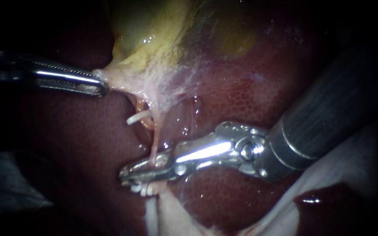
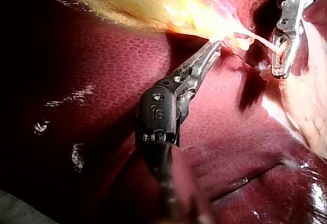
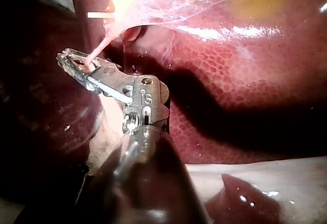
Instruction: Clipping second clip right tube
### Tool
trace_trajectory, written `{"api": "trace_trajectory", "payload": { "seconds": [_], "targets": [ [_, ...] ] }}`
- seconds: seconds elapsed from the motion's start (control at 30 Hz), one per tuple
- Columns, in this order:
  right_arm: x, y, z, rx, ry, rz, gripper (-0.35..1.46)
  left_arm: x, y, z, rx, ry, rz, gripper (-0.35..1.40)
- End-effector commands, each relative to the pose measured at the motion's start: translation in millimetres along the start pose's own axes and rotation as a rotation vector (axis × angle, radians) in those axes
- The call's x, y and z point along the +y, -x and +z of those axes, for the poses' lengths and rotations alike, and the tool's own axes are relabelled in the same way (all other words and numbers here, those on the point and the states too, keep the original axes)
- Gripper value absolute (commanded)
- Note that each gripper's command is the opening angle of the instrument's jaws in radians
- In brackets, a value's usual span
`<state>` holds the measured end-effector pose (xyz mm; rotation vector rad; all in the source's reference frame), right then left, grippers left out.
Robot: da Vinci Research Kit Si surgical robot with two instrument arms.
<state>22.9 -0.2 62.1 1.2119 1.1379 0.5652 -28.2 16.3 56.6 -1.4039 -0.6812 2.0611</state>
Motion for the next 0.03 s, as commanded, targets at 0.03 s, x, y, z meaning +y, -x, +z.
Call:
{"api": "trace_trajectory", "payload": {
  "seconds": [0.03],
  "targets": [
    [0.0,0.0,0.0,0.0,0.0,-0.001,-0.35,0.0,0.0,0.0,0.0,0.0,0.0,-0.35]
  ]
}}
